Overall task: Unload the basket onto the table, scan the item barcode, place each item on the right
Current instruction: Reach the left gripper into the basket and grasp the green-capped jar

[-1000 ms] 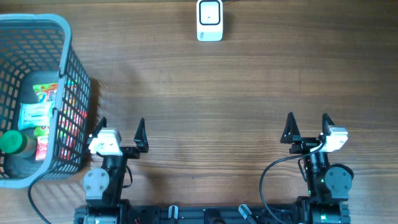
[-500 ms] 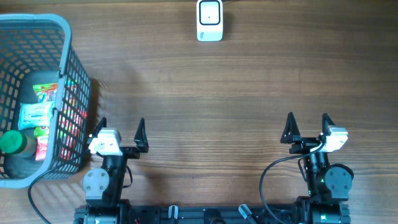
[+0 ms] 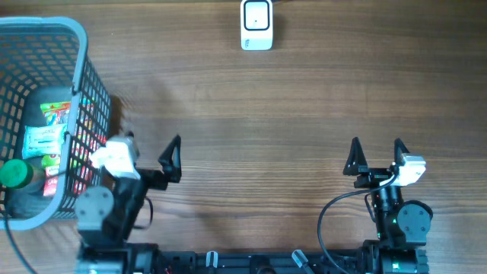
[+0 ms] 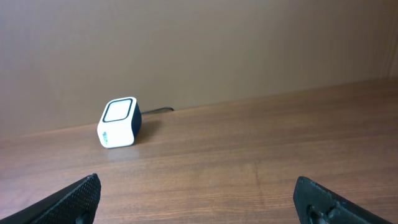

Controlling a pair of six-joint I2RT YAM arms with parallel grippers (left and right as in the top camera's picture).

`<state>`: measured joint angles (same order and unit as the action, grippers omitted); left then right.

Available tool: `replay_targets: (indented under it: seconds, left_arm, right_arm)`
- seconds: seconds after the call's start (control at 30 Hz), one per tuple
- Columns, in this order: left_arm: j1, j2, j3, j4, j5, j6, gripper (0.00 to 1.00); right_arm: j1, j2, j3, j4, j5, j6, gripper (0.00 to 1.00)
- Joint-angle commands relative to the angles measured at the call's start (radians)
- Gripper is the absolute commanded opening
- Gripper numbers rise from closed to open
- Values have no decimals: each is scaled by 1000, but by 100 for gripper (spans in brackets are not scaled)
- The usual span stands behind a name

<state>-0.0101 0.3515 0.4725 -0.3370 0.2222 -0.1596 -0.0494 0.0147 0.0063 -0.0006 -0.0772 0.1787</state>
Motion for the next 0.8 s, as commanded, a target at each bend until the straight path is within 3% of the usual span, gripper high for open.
replay_targets:
  seconds: [0.0, 0.17, 0.23, 0.3, 0.37, 0.4, 0.5, 0.57, 0.7, 0.77]
  left_arm:
    - [5, 225, 346, -153, 51, 8, 100]
    - [5, 464, 843, -514, 103, 33, 100]
    - [6, 494, 912, -545, 95, 48, 100]
    - [7, 504, 984, -566, -6, 32, 100]
    - [7, 536, 1071, -620, -264, -60, 100]
    - [13, 573, 1131, -683, -476, -142, 100]
    - [86, 667, 1189, -803, -700, -265, 100]
    - [176, 725, 1188, -854, -717, -324, 100]
    - [451, 875, 1187, -1004, -706, -617, 100]
    - [573, 952, 1180, -1022, -663, -668, 100]
  right_arm:
    - [-4, -5, -1, 2, 14, 6, 100]
    - [-4, -5, -1, 2, 14, 6, 100]
    - [-4, -5, -1, 2, 14, 6, 100]
    - [-4, -5, -1, 2, 14, 6, 100]
    - [-4, -5, -1, 2, 14, 6, 100]
    - [-4, -5, -1, 2, 14, 6, 100]
    - [-4, -5, -1, 2, 14, 6, 100]
    - [-4, -5, -1, 2, 14, 6, 100]
    - [-4, -5, -1, 2, 14, 6, 100]
    - [-4, -5, -1, 2, 14, 6, 100]
